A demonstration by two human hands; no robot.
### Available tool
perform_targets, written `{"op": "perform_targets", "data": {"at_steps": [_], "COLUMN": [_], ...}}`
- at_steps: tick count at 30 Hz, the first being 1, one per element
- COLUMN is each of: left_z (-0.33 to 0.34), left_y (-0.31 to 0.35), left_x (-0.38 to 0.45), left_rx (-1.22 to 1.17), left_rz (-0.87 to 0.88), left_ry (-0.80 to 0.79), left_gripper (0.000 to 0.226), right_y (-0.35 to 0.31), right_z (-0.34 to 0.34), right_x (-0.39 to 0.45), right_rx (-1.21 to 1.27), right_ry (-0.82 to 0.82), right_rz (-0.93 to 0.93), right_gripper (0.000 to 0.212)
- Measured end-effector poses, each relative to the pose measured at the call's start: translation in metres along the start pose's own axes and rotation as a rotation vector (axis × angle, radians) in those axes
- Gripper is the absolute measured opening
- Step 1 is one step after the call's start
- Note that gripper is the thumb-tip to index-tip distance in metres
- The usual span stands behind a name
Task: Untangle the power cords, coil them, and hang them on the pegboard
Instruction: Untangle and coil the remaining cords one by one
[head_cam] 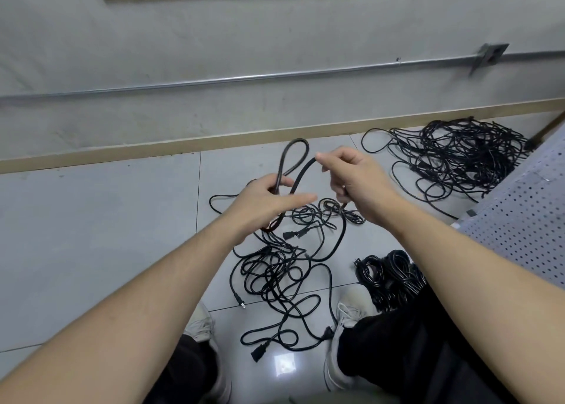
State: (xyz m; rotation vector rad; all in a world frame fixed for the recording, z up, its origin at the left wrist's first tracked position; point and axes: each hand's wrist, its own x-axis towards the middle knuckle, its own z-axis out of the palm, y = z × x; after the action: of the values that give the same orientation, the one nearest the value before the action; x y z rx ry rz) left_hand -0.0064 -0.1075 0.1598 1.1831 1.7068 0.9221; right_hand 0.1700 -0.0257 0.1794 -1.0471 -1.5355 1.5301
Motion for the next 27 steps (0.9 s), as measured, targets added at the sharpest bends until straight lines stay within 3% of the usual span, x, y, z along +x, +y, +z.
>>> {"op": "perform_targets", "data": {"at_steps": [2, 5, 9, 12, 18, 20, 24, 27], "left_z": [0.006, 0.015, 0.016, 0.01, 0.004, 0.006, 0.009, 0.016], "left_y": [-0.002, -0.005, -0.005, -0.002, -0.004, -0.004, -0.002, 0.001], "left_x": [0.0, 0.0, 0.0, 0.003, 0.006, 0.006, 0.008, 0.005], "left_rx": [0.117, 0.191, 0.097, 0.054, 0.02, 0.003, -0.023, -0.038], "left_rz": [0.03, 0.041, 0.025, 0.044, -0.026, -0.036, -0.032, 0.0], "left_ry": [-0.022, -0.024, 0.015, 0.063, 0.096, 0.11, 0.109, -0.007], "left_gripper": [0.043, 0.003, 0.026, 0.039, 0.046, 0.047, 0.05, 0.05], "right_y": [0.001, 0.001, -0.001, 0.0, -0.005, -0.009, -0.012, -0.006], "right_z": [0.001, 0.0, -0.016, -0.026, -0.026, -0.03, -0.036, -0.038], "right_x": [0.001, 0.0, 0.003, 0.001, 0.0, 0.001, -0.001, 0.003], "right_rx": [-0.025, -0.003, -0.014, -0.255, -0.519, -0.466, -0.081, 0.041], "right_ry": [0.02, -0.035, -0.175, -0.197, -0.189, -0.206, -0.288, -0.178], "right_rz": [0.033, 0.077, 0.141, 0.104, 0.129, 0.096, 0.004, -0.065], "right_gripper": [0.031, 0.032, 0.033, 0.032, 0.054, 0.054, 0.034, 0.029]}}
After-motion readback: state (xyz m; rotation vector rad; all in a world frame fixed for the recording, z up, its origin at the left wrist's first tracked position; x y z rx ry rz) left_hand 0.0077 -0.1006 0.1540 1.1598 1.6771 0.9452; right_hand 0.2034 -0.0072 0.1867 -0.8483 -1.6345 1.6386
